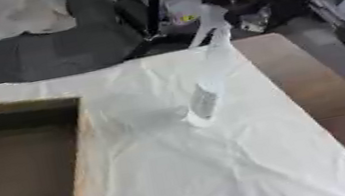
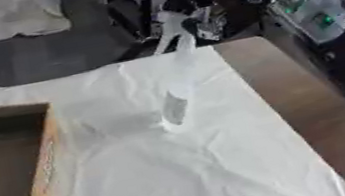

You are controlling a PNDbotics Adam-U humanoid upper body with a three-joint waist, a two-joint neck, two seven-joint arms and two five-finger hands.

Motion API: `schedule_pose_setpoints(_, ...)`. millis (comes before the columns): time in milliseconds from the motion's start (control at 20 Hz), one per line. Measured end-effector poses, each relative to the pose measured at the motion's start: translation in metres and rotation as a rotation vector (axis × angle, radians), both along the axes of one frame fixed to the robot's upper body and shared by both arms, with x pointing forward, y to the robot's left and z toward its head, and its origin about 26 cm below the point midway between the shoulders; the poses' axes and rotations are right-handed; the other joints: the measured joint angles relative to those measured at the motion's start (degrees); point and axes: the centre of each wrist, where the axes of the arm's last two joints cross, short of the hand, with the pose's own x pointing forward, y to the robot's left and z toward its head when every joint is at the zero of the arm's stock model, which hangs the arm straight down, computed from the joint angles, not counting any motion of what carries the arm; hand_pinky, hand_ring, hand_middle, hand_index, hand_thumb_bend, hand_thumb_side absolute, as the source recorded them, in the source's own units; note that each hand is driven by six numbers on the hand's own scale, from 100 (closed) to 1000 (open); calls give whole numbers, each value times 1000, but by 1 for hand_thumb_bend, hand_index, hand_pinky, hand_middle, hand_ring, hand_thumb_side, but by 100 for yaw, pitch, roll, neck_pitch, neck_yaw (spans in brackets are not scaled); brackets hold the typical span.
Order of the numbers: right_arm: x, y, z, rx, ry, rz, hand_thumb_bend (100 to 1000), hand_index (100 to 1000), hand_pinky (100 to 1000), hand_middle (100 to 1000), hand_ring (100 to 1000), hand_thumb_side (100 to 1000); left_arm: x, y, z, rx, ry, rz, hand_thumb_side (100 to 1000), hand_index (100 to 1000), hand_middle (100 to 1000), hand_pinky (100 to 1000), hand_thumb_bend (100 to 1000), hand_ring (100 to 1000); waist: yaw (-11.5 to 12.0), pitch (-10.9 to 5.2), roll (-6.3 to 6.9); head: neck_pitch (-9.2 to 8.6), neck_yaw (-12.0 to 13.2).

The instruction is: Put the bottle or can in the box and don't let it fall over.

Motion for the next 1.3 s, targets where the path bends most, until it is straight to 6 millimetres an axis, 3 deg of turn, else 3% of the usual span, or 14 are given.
schedule_pose_setpoints(650,-1,1,1,-2,-3,-1,100,851,825,761,801,339,0,-2,0,7,4,-15,848,805,764,858,172,815,0,41,-13,2,1)
schedule_pose_setpoints(1300,0,3,3,-20,-9,-3,100,853,820,762,793,346,0,-2,0,11,4,-18,852,802,763,859,173,816,50,71,-43,8,-7)
